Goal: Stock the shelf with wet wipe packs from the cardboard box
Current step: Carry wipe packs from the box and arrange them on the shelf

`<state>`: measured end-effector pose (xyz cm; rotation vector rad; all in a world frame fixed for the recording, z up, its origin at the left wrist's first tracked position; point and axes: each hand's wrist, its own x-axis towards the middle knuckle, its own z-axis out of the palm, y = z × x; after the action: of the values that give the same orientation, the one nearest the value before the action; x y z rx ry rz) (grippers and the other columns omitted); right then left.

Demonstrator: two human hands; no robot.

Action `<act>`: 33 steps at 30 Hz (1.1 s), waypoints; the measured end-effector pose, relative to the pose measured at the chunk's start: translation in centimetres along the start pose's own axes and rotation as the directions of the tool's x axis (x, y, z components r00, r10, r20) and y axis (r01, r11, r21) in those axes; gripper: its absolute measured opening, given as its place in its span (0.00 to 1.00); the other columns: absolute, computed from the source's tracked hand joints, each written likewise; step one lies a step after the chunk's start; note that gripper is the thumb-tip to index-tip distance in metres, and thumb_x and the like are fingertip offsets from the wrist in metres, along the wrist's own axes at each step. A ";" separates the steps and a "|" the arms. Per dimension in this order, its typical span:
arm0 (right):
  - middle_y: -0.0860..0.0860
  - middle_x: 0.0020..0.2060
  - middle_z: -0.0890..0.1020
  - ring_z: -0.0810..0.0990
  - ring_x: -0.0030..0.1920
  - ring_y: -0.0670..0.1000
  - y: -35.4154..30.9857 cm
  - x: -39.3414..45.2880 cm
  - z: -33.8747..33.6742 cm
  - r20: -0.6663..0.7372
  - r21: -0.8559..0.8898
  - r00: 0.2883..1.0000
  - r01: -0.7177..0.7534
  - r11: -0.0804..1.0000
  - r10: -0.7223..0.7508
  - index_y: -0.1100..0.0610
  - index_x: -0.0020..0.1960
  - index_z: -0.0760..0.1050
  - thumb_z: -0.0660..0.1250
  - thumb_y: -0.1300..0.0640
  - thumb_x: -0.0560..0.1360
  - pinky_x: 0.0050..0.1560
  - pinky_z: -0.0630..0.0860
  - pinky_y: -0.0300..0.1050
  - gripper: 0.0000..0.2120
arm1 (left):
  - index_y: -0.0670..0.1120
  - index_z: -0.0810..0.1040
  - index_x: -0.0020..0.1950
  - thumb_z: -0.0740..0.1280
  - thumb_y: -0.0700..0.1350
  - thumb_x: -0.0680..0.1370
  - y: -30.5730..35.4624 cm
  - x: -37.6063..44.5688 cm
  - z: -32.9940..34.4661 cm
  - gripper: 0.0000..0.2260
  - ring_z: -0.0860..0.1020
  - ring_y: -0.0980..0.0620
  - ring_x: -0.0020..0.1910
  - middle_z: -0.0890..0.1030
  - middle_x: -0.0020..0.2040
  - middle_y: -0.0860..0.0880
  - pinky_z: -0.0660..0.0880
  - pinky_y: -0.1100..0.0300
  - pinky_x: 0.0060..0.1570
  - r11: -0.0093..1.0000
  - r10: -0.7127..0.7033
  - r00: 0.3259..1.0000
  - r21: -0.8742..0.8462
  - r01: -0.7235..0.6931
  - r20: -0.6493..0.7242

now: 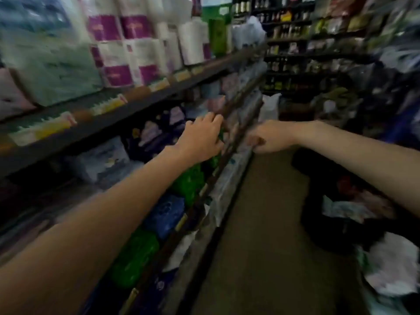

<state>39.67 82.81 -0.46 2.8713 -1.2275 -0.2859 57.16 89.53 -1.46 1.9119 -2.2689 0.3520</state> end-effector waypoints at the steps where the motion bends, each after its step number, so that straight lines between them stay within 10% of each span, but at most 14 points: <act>1: 0.55 0.60 0.76 0.75 0.60 0.55 3.0 -3.0 2.3 0.074 -0.020 0.992 -0.101 0.995 0.102 0.58 0.65 0.70 0.61 0.56 0.78 0.57 0.72 0.46 0.17 | 0.43 0.64 0.67 0.61 0.49 0.77 3.1 1.1 1.3 0.21 0.70 0.40 0.62 0.69 0.63 0.42 0.69 0.46 0.56 0.997 0.072 0.996 -0.026 -0.071 0.058; 11: 0.58 0.56 0.79 0.78 0.57 0.57 20.4 -32.2 25.7 0.476 0.090 0.674 -0.676 0.731 0.565 0.62 0.60 0.74 0.63 0.57 0.76 0.56 0.73 0.45 0.15 | 0.45 0.69 0.65 0.60 0.46 0.77 35.6 4.0 15.8 0.16 0.69 0.41 0.62 0.67 0.63 0.43 0.68 0.49 0.57 0.779 0.626 0.691 -0.250 -0.574 0.361; 19: 0.57 0.65 0.67 0.68 0.63 0.58 26.3 -40.1 41.1 0.547 0.235 0.688 -0.672 0.702 0.476 0.59 0.68 0.65 0.61 0.55 0.77 0.59 0.64 0.46 0.20 | 0.45 0.68 0.66 0.60 0.45 0.78 51.9 2.9 26.8 0.17 0.69 0.41 0.64 0.68 0.64 0.43 0.68 0.48 0.58 0.711 0.686 0.491 -0.353 -0.608 0.537; 29: 0.59 0.62 0.68 0.68 0.64 0.61 28.8 -30.5 50.0 0.523 0.606 0.600 -0.761 0.231 0.605 0.59 0.66 0.66 0.70 0.48 0.71 0.61 0.71 0.52 0.29 | 0.40 0.58 0.72 0.59 0.38 0.78 52.1 4.4 35.5 0.24 0.72 0.40 0.63 0.69 0.68 0.38 0.69 0.52 0.57 0.919 0.382 0.540 -0.368 -0.140 0.750; 33: 0.59 0.62 0.67 0.66 0.63 0.60 27.7 -26.0 50.0 0.339 0.507 0.675 -0.718 0.478 0.655 0.61 0.64 0.66 0.66 0.49 0.74 0.56 0.71 0.52 0.24 | 0.41 0.53 0.74 0.60 0.39 0.78 50.2 4.8 36.7 0.26 0.73 0.39 0.63 0.71 0.67 0.37 0.71 0.49 0.59 0.940 0.302 0.545 -0.341 -0.032 0.782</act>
<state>-6.21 85.53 -43.25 2.4004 -2.8045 0.0093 8.19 82.78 -39.45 1.9042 -2.8015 -1.0839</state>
